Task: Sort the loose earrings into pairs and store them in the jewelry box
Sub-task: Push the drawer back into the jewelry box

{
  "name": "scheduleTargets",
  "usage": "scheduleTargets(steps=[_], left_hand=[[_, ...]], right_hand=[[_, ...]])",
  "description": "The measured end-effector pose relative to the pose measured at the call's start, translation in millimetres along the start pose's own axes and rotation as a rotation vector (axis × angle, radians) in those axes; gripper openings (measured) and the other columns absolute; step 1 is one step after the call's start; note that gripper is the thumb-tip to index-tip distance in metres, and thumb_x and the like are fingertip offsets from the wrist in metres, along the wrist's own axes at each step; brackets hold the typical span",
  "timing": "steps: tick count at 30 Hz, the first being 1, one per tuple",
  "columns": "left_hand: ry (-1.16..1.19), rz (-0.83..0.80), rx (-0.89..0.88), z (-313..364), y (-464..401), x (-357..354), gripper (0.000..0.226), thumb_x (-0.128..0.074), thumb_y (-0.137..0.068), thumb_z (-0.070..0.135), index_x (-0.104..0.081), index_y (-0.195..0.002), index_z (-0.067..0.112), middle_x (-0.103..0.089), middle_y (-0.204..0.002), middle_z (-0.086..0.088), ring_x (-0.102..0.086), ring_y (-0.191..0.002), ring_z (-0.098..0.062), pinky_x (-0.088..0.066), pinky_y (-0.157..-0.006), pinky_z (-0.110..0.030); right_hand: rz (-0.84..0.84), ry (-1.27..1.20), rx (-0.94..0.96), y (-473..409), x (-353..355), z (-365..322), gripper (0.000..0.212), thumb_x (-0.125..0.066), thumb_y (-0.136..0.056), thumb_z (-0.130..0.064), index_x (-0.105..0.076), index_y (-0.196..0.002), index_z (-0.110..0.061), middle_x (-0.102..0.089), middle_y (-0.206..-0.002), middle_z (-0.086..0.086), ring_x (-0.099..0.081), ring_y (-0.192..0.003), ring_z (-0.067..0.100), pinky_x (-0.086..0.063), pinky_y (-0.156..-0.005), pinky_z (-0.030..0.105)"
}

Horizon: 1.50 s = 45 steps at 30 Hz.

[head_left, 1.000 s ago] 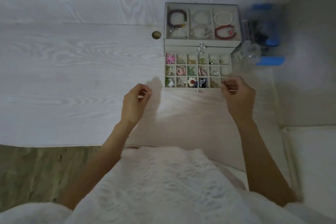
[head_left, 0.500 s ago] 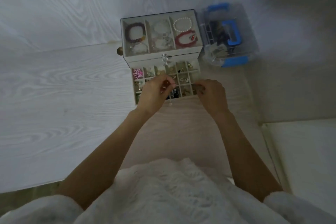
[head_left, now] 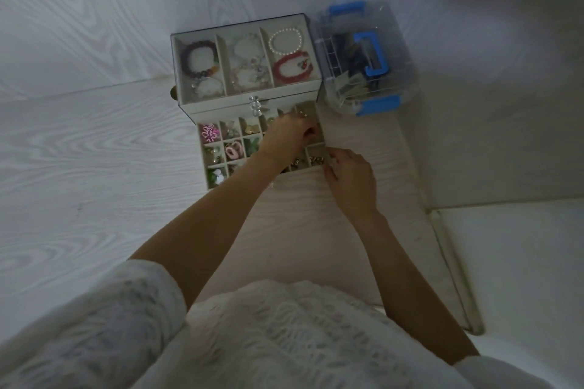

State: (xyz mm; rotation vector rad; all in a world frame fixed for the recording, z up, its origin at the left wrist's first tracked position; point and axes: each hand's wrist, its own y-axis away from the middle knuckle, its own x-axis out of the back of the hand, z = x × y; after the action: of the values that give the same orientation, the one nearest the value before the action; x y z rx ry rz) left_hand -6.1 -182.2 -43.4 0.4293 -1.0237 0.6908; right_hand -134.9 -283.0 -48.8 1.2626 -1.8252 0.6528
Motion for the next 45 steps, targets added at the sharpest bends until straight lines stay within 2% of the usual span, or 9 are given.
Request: scheduleTargets(steps=[6,10,13,18,23,26,31,40,45], left_hand=[[-0.107,0.003,-0.009,3,8,8,0.027,-0.050,-0.095,0.028,-0.063,-0.115,0.015,-0.070,-0.094,-0.011,-0.066,-0.084,-0.029,-0.050,-0.071,-0.035],[-0.108,0.269,-0.195,-1,38,22,0.020,-0.052,-0.091,0.024,-0.068,-0.100,0.015,-0.071,-0.079,-0.004,-0.064,-0.080,-0.022,-0.049,-0.056,-0.028],[-0.138,0.516,-0.283,-11,80,35,0.011,-0.060,-0.087,0.017,-0.071,-0.089,0.014,-0.071,-0.074,0.000,-0.062,-0.071,-0.015,-0.043,-0.060,-0.021],[-0.191,0.511,0.114,-58,151,27,0.020,-0.059,-0.085,0.028,-0.067,-0.097,0.014,-0.070,-0.087,-0.003,-0.060,-0.083,-0.023,-0.038,-0.073,-0.030],[0.189,0.312,0.543,-68,175,20,0.060,-0.070,-0.079,0.032,-0.046,-0.131,0.016,-0.055,-0.122,-0.007,-0.055,-0.102,-0.018,-0.044,-0.081,-0.031],[0.259,0.291,0.577,-69,172,19,0.068,-0.074,-0.075,0.024,-0.044,-0.134,0.014,-0.055,-0.122,-0.009,-0.057,-0.102,-0.018,-0.046,-0.081,-0.029],[0.045,0.300,0.631,-74,152,28,0.059,-0.072,-0.077,0.031,-0.049,-0.130,0.019,-0.065,-0.113,-0.005,-0.059,-0.101,-0.024,-0.045,-0.076,-0.035],[0.044,0.409,0.698,-108,109,43,0.062,-0.071,-0.077,0.039,-0.047,-0.130,0.017,-0.058,-0.121,-0.004,-0.051,-0.112,-0.024,-0.046,-0.083,-0.040],[0.041,0.429,0.693,-117,90,47,0.039,-0.066,-0.081,0.038,-0.058,-0.113,0.018,-0.065,-0.109,-0.002,-0.056,-0.102,-0.022,-0.043,-0.076,-0.035]], right_hand=[[-0.032,0.008,-0.017,1,0,0,0.028,-0.054,-0.089,-0.016,-0.060,-0.115,-0.007,-0.064,-0.107,0.014,-0.056,-0.095,0.030,-0.045,-0.083,0.040],[-0.022,0.053,0.010,3,-3,-4,0.032,-0.055,-0.088,-0.016,-0.055,-0.120,-0.008,-0.055,-0.121,0.015,-0.049,-0.106,0.031,-0.042,-0.089,0.038],[0.039,0.101,0.061,10,-3,-6,0.029,-0.056,-0.086,-0.012,-0.057,-0.115,-0.008,-0.054,-0.119,0.014,-0.047,-0.106,0.031,-0.042,-0.090,0.040],[0.072,0.069,0.100,26,-10,-11,0.010,-0.057,-0.086,-0.011,-0.061,-0.095,-0.009,-0.064,-0.089,0.009,-0.058,-0.079,0.026,-0.044,-0.073,0.037],[-0.010,0.033,0.077,31,-20,-18,0.012,-0.056,-0.088,-0.014,-0.058,-0.097,-0.007,-0.064,-0.094,0.011,-0.059,-0.080,0.028,-0.045,-0.073,0.038],[-0.030,0.074,0.094,25,-23,-21,0.014,-0.056,-0.087,-0.012,-0.059,-0.098,-0.003,-0.062,-0.098,0.014,-0.056,-0.090,0.030,-0.043,-0.079,0.039],[-0.090,0.109,0.132,1,-19,-25,0.027,-0.056,-0.086,-0.009,-0.060,-0.112,-0.004,-0.059,-0.114,0.015,-0.049,-0.110,0.031,-0.040,-0.096,0.041],[-0.140,0.211,0.185,-46,-26,-43,0.039,-0.049,-0.086,-0.009,-0.053,-0.125,-0.004,-0.055,-0.126,0.013,-0.042,-0.119,0.031,-0.035,-0.099,0.040],[-0.179,0.259,0.181,-66,-26,-51,0.046,-0.049,-0.086,-0.008,-0.046,-0.132,-0.006,-0.048,-0.135,0.012,-0.037,-0.126,0.030,-0.034,-0.100,0.040]])
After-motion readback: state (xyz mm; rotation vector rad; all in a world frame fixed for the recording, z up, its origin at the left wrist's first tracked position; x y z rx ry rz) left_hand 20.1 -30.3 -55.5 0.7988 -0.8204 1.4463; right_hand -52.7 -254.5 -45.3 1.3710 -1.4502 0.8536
